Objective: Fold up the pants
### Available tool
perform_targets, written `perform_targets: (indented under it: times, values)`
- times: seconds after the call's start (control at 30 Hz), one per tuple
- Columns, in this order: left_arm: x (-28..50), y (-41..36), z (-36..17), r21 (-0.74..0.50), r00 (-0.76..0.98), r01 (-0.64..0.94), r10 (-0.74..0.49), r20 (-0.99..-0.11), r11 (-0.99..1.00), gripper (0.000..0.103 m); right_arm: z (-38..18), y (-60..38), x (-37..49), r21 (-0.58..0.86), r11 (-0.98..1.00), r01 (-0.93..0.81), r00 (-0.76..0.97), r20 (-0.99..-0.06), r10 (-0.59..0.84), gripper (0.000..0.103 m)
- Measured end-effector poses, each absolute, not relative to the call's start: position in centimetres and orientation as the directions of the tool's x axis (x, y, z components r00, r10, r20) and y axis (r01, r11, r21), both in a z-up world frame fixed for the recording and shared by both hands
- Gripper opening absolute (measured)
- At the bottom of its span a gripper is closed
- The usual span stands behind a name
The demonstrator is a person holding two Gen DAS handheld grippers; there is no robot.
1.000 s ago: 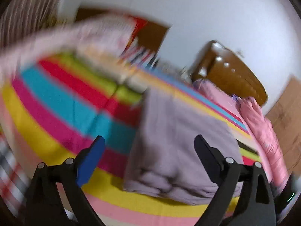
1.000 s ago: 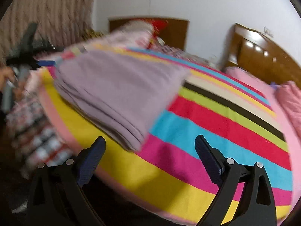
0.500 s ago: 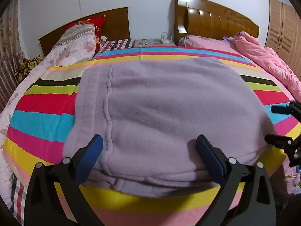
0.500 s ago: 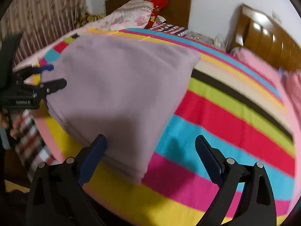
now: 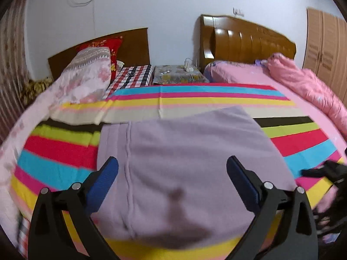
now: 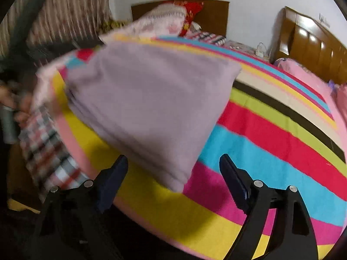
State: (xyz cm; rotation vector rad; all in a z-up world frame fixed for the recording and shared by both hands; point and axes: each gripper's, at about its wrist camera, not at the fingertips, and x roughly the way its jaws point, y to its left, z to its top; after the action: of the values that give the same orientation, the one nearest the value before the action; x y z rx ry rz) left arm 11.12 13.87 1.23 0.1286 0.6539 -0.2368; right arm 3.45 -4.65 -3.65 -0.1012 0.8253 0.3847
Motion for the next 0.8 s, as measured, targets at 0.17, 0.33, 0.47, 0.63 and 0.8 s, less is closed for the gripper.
perform_targets:
  times: [0.17,0.33,0.47,0.63,0.8]
  values:
    - [15.2,11.8,-2.6,0.041,0.646,0.344,-0.204,-0.736,0.938,0.100,1.0,-7.0,6.6,0.027,0.944,-0.328,0.705,-0.658,0.264,0.095]
    - [11.1,12.8,-6.5,0.070,0.712,0.311,-0.184,-0.677,0.948,0.100,0.0,-8.3,16.6,-0.049,0.975,-0.217,0.717,-0.685,0.125,0.096]
    - [11.3,13.7,-6.6,0.054,0.707,0.342,-0.218,-0.673,0.938,0.102,-4.8,-7.3,25.0,-0.022,0.955,-0.297,0.582,-0.797,0.163,0.096]
    - [11.1,13.9,-7.2,0.056,0.738,0.344,-0.232,-0.633,0.937,0.102,-6.3,-11.6,31.5,0.080,0.991,-0.110,0.600,-0.789,0.131,0.096]
    - [10.9,14.1,-7.2,0.049,0.745,0.350,-0.247,-0.619,0.935,0.102,-2.6,-11.3,27.8,0.148,0.960,-0.238,0.647,-0.713,0.271,0.097]
